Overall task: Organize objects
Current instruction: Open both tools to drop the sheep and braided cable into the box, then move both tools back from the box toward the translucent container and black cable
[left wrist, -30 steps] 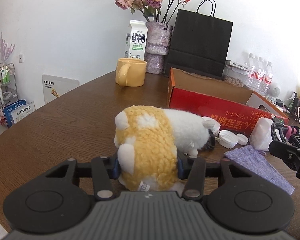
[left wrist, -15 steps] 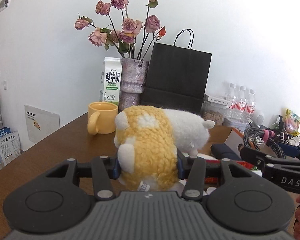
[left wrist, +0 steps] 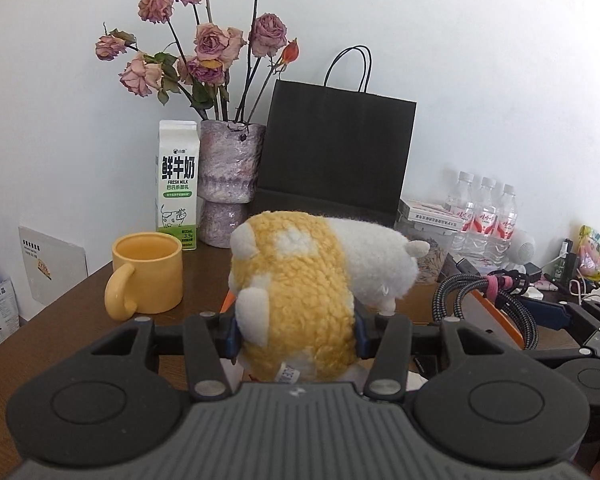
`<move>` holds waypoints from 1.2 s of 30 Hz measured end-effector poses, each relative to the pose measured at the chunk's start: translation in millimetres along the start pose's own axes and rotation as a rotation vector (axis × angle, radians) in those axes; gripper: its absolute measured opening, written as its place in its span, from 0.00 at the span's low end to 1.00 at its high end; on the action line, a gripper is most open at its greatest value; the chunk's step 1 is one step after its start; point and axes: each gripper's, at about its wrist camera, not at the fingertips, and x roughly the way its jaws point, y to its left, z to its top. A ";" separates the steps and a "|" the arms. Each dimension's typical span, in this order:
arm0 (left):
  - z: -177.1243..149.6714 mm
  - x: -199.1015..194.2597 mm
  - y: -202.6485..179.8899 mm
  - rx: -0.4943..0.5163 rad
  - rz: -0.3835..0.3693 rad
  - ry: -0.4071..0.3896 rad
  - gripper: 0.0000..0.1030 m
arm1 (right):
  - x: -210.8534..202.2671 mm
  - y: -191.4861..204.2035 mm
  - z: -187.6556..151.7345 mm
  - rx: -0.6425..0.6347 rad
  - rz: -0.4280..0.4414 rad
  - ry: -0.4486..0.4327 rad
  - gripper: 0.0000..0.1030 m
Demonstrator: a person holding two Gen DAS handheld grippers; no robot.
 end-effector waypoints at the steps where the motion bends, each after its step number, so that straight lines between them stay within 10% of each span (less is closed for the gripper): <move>1: 1.7 8.2 -1.3 0.002 0.002 0.011 0.49 | 7.6 -1.1 1.7 0.000 -0.001 0.010 0.87; 17: 3.9 67.2 -0.1 0.012 -0.023 0.088 0.55 | 67.1 -16.5 2.4 0.034 -0.002 0.145 0.90; 21: 5.8 61.3 -0.9 0.012 -0.004 0.039 0.99 | 65.7 -20.7 2.5 0.052 -0.037 0.143 1.00; 36: 3.9 53.2 -0.3 0.002 0.008 -0.003 1.00 | 55.5 -17.8 0.7 0.047 -0.038 0.121 1.00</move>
